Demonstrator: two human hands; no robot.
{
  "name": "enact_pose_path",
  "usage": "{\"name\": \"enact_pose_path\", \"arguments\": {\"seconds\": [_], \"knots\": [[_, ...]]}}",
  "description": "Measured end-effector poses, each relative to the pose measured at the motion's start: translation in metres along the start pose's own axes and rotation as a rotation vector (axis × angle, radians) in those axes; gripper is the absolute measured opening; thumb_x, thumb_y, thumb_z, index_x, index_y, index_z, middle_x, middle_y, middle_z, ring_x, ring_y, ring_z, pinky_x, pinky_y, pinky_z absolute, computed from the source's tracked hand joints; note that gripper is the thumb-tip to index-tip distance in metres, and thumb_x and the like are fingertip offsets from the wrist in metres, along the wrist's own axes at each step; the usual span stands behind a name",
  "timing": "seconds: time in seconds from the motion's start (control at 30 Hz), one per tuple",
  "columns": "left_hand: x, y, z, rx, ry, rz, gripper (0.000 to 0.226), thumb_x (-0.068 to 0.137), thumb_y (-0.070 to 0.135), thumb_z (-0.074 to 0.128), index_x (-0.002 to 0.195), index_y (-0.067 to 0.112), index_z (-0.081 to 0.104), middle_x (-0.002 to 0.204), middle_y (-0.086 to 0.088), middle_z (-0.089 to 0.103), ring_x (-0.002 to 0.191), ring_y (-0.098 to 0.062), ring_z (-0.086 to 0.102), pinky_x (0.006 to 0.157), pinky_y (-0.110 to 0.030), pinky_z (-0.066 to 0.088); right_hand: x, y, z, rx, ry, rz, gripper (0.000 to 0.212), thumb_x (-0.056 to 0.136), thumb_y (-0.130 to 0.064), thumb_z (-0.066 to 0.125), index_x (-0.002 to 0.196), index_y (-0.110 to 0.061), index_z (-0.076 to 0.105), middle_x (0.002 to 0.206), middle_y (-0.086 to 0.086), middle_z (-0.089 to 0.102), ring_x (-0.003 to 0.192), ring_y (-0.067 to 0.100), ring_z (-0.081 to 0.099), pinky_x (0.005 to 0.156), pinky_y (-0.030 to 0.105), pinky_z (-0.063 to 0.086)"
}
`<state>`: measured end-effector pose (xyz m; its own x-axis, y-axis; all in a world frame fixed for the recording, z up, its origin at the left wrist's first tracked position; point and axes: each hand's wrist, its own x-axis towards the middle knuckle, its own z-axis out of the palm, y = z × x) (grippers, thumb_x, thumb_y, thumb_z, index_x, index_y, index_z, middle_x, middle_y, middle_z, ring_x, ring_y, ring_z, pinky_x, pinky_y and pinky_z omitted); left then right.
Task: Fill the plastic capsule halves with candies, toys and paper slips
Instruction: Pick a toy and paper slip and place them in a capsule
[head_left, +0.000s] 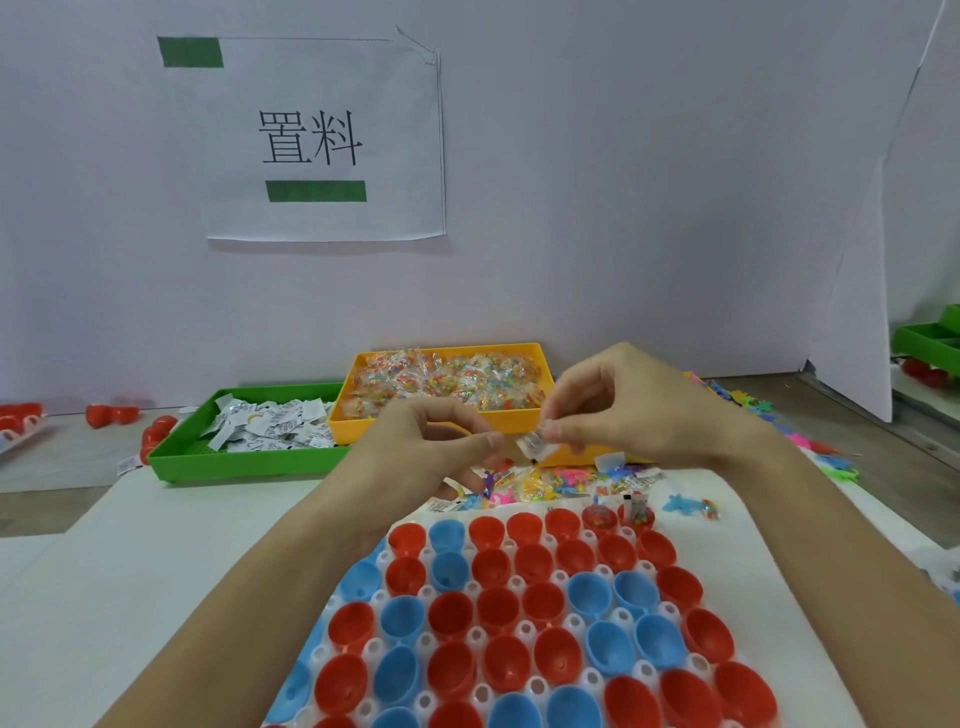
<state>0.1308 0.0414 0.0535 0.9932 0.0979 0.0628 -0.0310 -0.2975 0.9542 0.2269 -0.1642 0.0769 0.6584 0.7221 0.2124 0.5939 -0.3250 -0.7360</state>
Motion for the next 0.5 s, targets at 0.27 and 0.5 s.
{"name": "enact_pose_path", "arguments": {"seconds": [0.27,0.5], "knots": [[0.002,-0.003,-0.002,0.072,-0.004,0.004,0.006,0.088,0.02,0.071,0.083,0.019,0.069,0.082,-0.003,0.077,0.067,-0.014,0.069,0.061,-0.025,0.051,-0.007,0.014,-0.016,-0.33,-0.237,0.277,0.011,0.082,-0.019,0.081,0.078,-0.028,0.076,0.075,-0.01,0.075,0.072,0.005,0.071,0.075,0.028,0.057],[0.002,-0.003,-0.001,0.123,-0.015,0.005,0.006,0.09,0.02,0.07,0.09,0.015,0.068,0.082,-0.002,0.077,0.068,-0.013,0.069,0.065,-0.028,0.051,-0.006,0.013,-0.007,-0.41,-0.268,0.309,0.009,0.082,-0.018,0.081,0.079,-0.026,0.077,0.075,-0.013,0.075,0.072,0.0,0.07,0.071,0.021,0.056]]}}
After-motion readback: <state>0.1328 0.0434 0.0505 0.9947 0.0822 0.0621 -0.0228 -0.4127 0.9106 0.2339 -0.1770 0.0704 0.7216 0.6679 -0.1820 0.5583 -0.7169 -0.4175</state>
